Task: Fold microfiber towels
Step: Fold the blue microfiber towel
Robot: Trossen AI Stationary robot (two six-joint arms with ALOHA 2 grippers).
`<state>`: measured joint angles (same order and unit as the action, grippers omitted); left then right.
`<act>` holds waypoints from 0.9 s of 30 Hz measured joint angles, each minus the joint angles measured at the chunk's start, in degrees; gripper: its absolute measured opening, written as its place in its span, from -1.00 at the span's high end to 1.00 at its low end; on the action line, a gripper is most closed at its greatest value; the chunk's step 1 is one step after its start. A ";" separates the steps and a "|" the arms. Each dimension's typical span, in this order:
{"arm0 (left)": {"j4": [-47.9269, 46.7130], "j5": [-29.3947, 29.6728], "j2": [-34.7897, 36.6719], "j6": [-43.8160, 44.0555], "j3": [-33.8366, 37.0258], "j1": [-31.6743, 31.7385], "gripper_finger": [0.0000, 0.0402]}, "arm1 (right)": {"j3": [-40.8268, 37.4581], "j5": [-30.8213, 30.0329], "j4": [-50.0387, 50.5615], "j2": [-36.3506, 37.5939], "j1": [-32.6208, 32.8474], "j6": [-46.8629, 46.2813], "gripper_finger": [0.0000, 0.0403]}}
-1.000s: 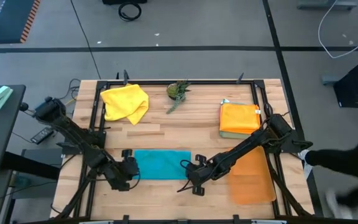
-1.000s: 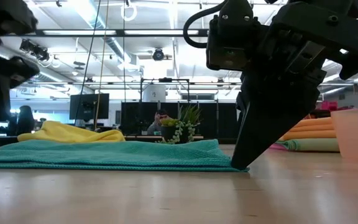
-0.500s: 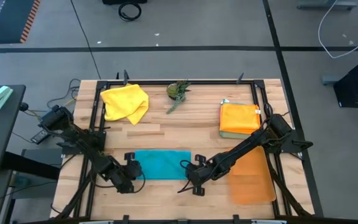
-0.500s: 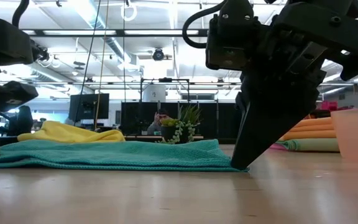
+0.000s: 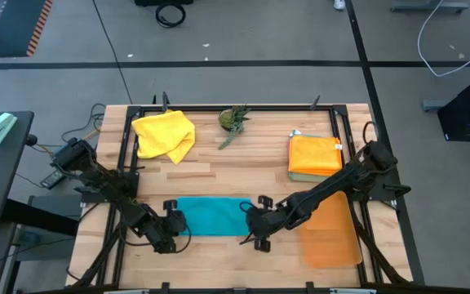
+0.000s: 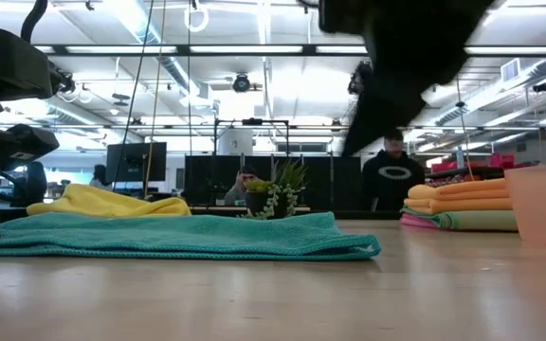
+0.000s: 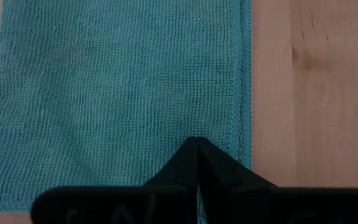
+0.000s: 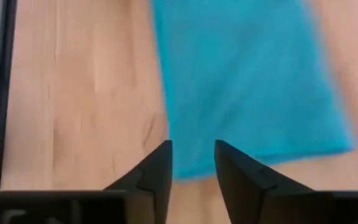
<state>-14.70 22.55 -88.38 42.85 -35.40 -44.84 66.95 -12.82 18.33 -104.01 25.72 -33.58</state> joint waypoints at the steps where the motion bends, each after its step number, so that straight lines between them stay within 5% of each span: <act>1: 0.00 -0.02 0.00 -0.02 0.00 0.00 0.95 | 0.11 -1.70 -0.53 0.37 -0.59 -0.33 0.34; 6: 0.17 -0.09 0.00 0.02 0.04 0.00 0.94 | 0.11 -3.16 -0.59 -2.11 -6.16 -2.47 0.32; 13: 0.39 -0.15 -0.04 0.43 0.07 0.00 0.97 | 0.11 -0.96 -0.61 -5.19 -10.34 -1.34 0.94; 27: 0.35 -0.31 -0.09 0.49 0.09 0.00 0.95 | -2.15 -0.45 1.63 -5.12 -12.86 -2.15 0.98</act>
<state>-14.35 22.24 -88.47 43.34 -35.31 -44.84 64.80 -13.26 19.96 -109.13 12.86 -35.73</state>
